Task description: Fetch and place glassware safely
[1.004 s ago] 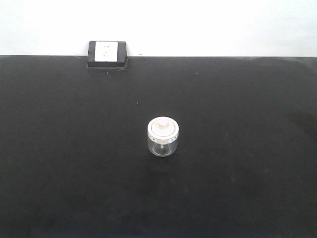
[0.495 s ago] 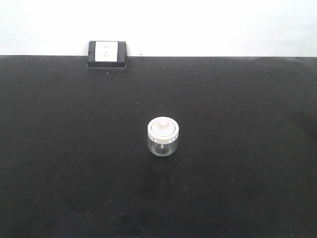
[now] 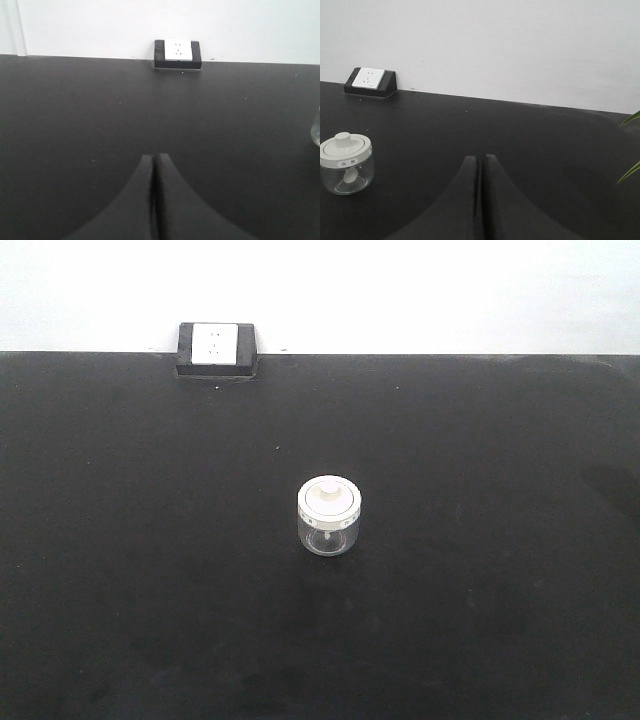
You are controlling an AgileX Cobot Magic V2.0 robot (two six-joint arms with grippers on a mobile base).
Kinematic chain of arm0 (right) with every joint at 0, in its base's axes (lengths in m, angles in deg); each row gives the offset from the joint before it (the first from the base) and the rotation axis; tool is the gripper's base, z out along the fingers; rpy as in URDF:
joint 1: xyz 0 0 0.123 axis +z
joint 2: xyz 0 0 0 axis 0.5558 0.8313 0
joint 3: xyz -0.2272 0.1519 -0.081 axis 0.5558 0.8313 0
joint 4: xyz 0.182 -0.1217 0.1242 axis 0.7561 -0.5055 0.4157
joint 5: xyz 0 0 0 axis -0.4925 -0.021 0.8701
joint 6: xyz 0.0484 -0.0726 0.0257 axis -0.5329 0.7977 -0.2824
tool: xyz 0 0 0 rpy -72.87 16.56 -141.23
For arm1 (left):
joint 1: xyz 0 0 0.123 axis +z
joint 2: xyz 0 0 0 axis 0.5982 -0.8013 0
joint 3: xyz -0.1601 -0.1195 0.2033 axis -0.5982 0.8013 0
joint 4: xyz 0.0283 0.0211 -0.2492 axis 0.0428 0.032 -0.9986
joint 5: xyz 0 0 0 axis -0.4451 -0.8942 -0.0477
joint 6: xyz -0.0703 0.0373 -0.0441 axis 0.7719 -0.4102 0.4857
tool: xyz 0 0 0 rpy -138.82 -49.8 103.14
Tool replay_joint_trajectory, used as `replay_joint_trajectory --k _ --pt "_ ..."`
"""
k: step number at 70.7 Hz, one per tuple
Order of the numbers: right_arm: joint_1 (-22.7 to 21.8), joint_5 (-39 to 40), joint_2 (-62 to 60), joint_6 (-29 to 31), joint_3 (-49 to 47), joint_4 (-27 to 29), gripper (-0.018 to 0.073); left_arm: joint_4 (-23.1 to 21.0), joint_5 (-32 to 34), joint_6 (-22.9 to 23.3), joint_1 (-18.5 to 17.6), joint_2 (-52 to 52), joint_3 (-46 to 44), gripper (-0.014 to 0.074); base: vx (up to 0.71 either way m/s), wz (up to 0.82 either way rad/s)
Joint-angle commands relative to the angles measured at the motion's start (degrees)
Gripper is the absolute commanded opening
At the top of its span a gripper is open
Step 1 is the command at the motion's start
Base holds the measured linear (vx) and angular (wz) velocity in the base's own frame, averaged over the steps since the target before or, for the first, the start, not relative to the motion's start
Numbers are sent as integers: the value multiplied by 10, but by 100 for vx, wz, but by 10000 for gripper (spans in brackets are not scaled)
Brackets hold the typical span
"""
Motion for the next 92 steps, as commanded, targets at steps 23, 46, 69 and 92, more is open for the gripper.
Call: replay_joint_trajectory --k 23,46,69,92 --pt "-3 26 5 -1 -15 -13 -3 -6 33 5 -2 6 18 -7 0 0" --pt "-3 26 5 -1 -15 -13 -3 -6 33 5 -2 6 18 -7 0 0" --pt "-3 26 5 -1 -15 -13 -3 -6 33 6 -2 6 18 -7 0 0" --pt "-5 24 7 3 -15 0 -3 -6 33 6 -2 6 18 -7 0 0"
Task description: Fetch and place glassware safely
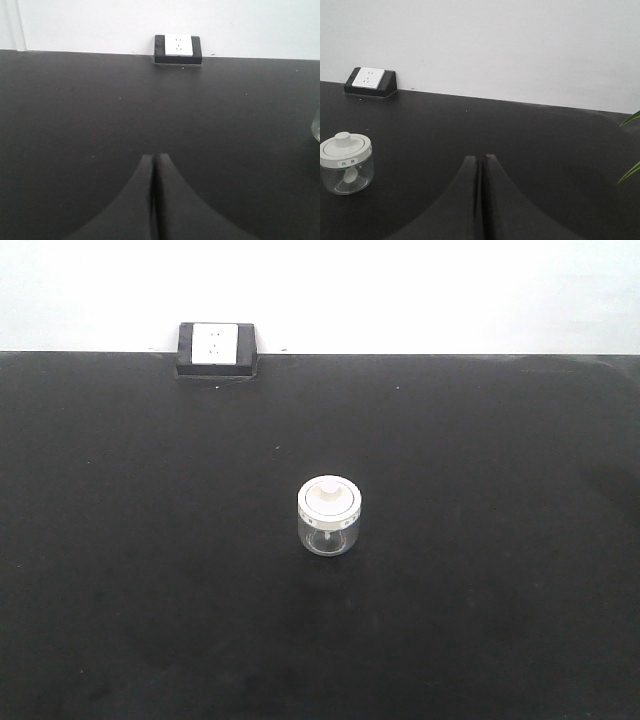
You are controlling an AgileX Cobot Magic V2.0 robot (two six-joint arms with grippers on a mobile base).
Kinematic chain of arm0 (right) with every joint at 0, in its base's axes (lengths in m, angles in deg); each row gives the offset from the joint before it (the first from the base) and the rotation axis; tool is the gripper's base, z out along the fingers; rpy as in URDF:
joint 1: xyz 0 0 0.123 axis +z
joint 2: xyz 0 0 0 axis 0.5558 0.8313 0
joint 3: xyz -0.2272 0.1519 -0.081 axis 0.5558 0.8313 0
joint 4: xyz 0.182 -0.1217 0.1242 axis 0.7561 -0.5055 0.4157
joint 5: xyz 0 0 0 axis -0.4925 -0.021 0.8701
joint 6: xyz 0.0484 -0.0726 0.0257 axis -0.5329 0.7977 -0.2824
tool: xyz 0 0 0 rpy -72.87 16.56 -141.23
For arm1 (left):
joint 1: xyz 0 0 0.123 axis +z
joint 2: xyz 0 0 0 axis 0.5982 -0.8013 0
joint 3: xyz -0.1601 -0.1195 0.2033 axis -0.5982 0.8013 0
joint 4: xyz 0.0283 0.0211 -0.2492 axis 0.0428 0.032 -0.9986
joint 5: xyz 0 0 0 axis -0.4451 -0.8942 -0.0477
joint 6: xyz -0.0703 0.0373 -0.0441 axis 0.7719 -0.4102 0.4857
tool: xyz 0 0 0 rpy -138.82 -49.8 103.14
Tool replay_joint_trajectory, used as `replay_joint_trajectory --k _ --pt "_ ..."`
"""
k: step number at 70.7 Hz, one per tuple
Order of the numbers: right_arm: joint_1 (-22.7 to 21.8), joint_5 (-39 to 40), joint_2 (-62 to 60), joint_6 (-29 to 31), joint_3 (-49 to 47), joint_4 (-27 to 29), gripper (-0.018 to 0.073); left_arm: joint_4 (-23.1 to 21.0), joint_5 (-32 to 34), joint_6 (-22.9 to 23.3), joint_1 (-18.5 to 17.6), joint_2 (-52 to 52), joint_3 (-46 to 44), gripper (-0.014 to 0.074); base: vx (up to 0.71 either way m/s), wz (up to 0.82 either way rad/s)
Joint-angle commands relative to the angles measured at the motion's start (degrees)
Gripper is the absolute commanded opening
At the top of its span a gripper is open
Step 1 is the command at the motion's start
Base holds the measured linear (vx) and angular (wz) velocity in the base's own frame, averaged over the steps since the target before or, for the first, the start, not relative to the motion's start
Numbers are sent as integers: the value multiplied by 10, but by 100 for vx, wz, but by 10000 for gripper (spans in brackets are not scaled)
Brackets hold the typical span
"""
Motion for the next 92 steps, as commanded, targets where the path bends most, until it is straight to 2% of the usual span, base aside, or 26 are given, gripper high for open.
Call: replay_joint_trajectory --k 1,7,17,26,34,51,57,71,92 --pt "-6 23 7 7 -15 3 -3 -6 40 6 -2 6 18 -7 0 0" --pt "-24 4 12 40 -15 63 -3 -6 40 6 -2 6 18 -7 0 0" --pt "-85 -1 23 155 -13 186 -3 -6 40 6 -2 6 18 -7 0 0" --pt "-138 37 23 258 19 277 -3 -6 40 6 -2 6 18 -7 0 0" --pt "-161 81 16 290 64 336 -3 -6 40 6 -2 6 18 -7 0 0" --pt "-163 130 -40 290 145 348 -3 -6 40 6 -2 6 18 -7 0 0" --pt "-163 106 -65 291 144 347 -3 -6 40 6 -2 6 18 -7 0 0" --pt "-163 103 -131 323 144 347 -3 -6 40 6 -2 6 18 -7 0 0" --pt "-163 106 -131 324 144 347 -3 -6 40 6 -2 6 18 -7 0 0"
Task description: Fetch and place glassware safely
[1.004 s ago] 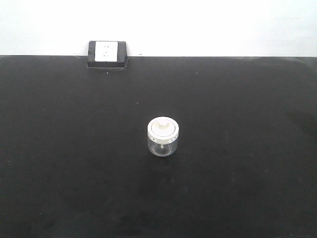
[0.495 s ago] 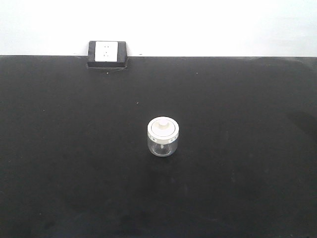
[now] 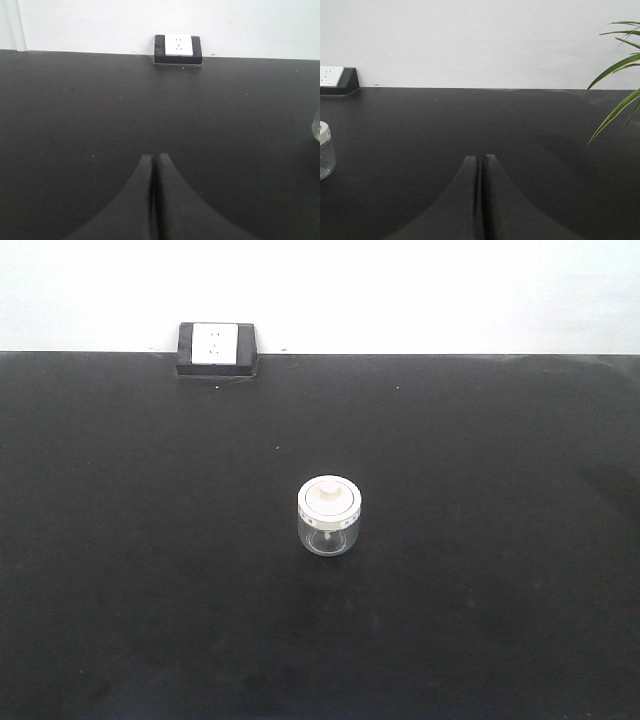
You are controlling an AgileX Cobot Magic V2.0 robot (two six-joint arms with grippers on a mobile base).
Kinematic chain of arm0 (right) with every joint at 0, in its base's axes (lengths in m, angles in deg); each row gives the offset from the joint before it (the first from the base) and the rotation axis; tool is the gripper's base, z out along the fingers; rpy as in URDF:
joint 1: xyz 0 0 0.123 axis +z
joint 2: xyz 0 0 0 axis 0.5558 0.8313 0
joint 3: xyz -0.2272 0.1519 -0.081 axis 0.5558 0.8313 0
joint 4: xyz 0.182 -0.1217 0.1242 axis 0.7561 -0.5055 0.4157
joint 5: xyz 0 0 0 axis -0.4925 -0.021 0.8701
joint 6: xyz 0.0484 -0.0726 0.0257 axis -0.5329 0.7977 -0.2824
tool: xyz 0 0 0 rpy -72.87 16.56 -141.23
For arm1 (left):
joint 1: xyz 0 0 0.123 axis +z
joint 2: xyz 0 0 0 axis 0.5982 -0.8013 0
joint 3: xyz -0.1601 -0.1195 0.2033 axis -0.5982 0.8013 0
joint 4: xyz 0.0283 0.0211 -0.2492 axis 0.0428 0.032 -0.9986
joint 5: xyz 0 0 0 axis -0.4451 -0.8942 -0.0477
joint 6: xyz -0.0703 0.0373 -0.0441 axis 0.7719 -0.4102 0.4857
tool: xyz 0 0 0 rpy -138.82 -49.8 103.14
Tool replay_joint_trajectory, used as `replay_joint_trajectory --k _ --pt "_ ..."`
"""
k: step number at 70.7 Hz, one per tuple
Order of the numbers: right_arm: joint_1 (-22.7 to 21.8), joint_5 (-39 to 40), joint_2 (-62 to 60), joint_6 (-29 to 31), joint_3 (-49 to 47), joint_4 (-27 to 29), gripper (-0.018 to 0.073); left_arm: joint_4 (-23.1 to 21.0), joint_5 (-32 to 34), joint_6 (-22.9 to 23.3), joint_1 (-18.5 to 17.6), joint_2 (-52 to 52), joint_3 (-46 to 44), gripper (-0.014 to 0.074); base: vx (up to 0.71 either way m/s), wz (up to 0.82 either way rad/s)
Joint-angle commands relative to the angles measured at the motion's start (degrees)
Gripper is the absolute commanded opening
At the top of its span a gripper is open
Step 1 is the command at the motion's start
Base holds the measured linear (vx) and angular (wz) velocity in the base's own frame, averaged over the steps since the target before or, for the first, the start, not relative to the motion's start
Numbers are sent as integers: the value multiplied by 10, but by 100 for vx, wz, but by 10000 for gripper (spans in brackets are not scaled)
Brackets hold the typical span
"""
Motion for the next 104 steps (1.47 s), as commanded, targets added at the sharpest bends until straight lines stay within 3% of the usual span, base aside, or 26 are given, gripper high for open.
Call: replay_joint_trajectory --k 1,104 --pt "-3 41 -8 5 11 -1 -3 -6 41 6 -2 6 18 -7 0 0" --pt "-3 42 -8 5 11 -1 -3 -6 41 6 -2 6 18 -7 0 0"
